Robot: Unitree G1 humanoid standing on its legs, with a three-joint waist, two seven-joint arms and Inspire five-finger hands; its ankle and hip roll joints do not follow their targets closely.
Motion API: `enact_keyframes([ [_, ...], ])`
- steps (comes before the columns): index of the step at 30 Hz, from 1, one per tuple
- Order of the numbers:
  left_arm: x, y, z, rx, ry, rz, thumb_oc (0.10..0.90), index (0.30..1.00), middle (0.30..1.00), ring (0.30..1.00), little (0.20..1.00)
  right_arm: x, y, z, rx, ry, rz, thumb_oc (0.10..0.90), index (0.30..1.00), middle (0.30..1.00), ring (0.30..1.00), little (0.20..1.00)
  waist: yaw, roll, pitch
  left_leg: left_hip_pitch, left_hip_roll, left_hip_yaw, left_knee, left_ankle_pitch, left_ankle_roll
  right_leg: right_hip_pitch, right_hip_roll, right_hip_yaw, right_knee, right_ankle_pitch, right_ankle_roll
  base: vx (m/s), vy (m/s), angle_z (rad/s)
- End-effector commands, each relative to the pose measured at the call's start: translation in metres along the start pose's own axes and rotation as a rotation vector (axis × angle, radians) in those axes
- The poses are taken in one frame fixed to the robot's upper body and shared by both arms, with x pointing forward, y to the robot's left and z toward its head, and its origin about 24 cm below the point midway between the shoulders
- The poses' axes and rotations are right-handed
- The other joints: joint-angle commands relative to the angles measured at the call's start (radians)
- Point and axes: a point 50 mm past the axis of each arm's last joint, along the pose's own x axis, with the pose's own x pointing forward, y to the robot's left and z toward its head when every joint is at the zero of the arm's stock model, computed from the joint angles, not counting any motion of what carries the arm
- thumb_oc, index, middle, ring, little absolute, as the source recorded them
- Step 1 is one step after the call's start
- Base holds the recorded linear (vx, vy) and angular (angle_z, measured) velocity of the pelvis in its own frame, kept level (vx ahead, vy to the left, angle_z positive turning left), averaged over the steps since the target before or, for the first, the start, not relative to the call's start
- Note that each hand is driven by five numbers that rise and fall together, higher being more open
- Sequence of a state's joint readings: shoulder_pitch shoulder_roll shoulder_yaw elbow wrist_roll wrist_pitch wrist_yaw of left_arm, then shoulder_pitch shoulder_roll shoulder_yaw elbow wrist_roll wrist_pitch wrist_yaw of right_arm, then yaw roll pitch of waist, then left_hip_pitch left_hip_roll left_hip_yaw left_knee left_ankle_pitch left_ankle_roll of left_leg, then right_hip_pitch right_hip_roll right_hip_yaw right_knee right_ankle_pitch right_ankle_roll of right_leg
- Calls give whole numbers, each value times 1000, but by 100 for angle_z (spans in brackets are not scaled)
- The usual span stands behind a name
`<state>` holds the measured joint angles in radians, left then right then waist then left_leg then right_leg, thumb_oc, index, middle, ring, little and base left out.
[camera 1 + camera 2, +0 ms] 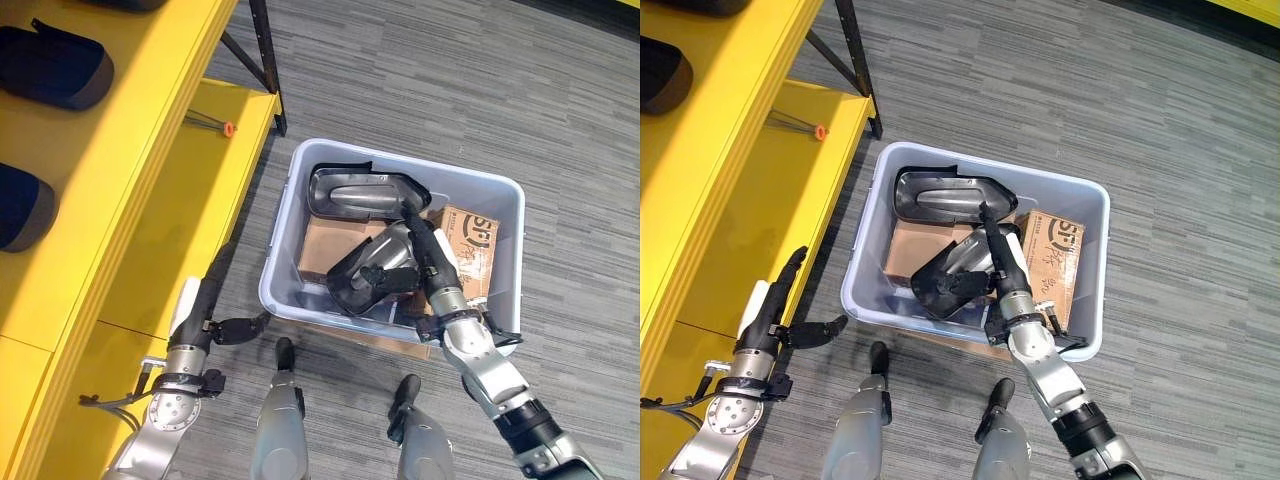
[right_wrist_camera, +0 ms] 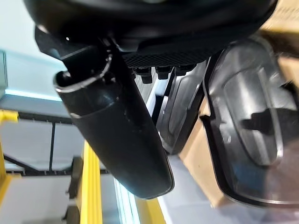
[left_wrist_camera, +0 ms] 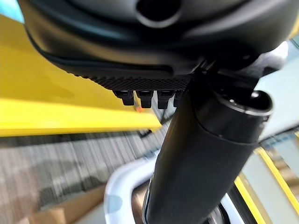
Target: Move parts from the plastic box to the shelf.
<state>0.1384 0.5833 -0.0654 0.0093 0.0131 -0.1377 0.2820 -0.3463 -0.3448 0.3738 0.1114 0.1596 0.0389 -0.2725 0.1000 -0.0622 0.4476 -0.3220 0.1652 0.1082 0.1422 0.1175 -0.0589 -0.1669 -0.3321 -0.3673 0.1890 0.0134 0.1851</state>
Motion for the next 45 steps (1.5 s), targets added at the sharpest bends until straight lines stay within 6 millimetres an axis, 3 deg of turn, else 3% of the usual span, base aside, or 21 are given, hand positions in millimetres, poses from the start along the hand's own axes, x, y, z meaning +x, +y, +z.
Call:
enact_keyframes([
  [1,11,36,32,-2,-173,165,900,1000,1000,1000,1000,22,6,43,46,-174,-39,900,1000,1000,1000,1000,11,-39,-26,11,-4,-9,108,-166,9,2,20,47,-51,37,-26,-19,17,15],
  [9,18,42,46,108,-249,160,900,1000,1000,1000,1000,45,17,51,92,-150,-65,900,1000,1000,1000,1000,54,-29,12,-24,-17,-31,142,-175,15,-8,7,28,-28,36,-24,-2,20,13],
  [10,18,40,46,99,-249,157,900,1000,1000,1000,1000,46,18,51,94,-143,-71,900,1000,1000,1000,1000,58,-27,10,-17,-15,-42,142,-199,8,-1,12,34,-25,19,-15,2,21,11],
  [11,18,40,46,99,-251,158,900,1000,1000,1000,1000,47,18,51,94,-145,-72,900,1000,1000,1000,1000,58,-28,15,-28,-18,-33,144,-177,15,-8,7,24,-28,36,-24,92,11,10],
  [13,19,36,46,96,-248,148,900,1000,1000,1000,1000,51,18,52,94,-135,-103,900,1000,1000,1000,1000,64,-26,20,-27,-17,-45,148,-201,10,-4,11,29,-24,21,-14,13,26,15],
  [15,19,35,46,99,-251,143,900,1000,1000,1000,1000,52,17,52,88,-134,-129,900,1000,1000,1000,1000,66,-27,30,-41,-22,-38,151,-180,18,-11,6,18,-27,39,-23,-33,36,16],
  [17,18,31,47,101,-259,137,900,1000,1000,1000,1000,60,13,56,66,-135,-209,900,1000,1000,1000,1000,73,-18,38,-47,-21,-50,172,-211,14,-12,10,27,-16,21,-14,83,39,6],
  [24,21,24,49,106,-272,128,900,1000,1000,1000,1000,75,7,63,47,-118,-343,900,1000,1000,1000,1000,81,-10,54,-68,-28,-54,182,-217,19,-25,7,29,-16,25,-13,8,34,3],
  [26,22,21,55,108,-304,125,900,1000,1000,1000,1000,79,2,65,-28,-122,-385,900,1000,1000,1000,1000,84,-7,62,-76,-32,-55,185,-220,22,-29,4,32,-17,27,-12,18,47,8],
  [28,24,19,57,104,-318,126,900,1000,1000,1000,1000,81,1,63,-69,-113,-407,900,1000,1000,1000,1000,81,-6,71,-89,-40,-45,183,-195,32,-39,-3,23,-23,48,-21,-24,52,6],
  [29,24,19,57,105,-317,126,900,1000,1000,1000,1000,81,1,63,-69,-112,-406,900,1000,1000,1000,1000,82,-5,66,-79,-37,-55,183,-218,24,-31,2,33,-21,32,-11,-63,62,6],
  [30,24,18,57,109,-320,128,900,1000,1000,1000,1000,82,2,62,-79,-108,-412,900,1000,1000,1000,1000,80,-6,72,-91,-40,-44,186,-196,32,-39,-3,23,-23,49,-21,13,42,3],
  [36,25,10,57,126,-324,115,900,1000,1000,1000,1000,81,1,47,-184,-62,-448,900,1000,1000,1000,1000,70,-7,72,-104,-48,-41,190,-201,36,-47,-3,30,-33,54,-19,-1,37,1],
  [40,26,7,60,121,-339,123,900,1000,1000,1000,1000,77,9,36,-217,-30,-432,900,1000,1000,1000,1000,61,-11,72,-111,-49,-39,196,-205,39,-56,-7,40,-33,57,-18,1,9,0],
  [45,28,6,63,131,-351,122,900,1000,1000,1000,1000,74,17,38,-249,-60,-382,900,1000,1000,1000,1000,52,-15,72,-116,-49,-34,202,-209,40,-61,-9,46,-32,59,-18,-7,21,0],
])
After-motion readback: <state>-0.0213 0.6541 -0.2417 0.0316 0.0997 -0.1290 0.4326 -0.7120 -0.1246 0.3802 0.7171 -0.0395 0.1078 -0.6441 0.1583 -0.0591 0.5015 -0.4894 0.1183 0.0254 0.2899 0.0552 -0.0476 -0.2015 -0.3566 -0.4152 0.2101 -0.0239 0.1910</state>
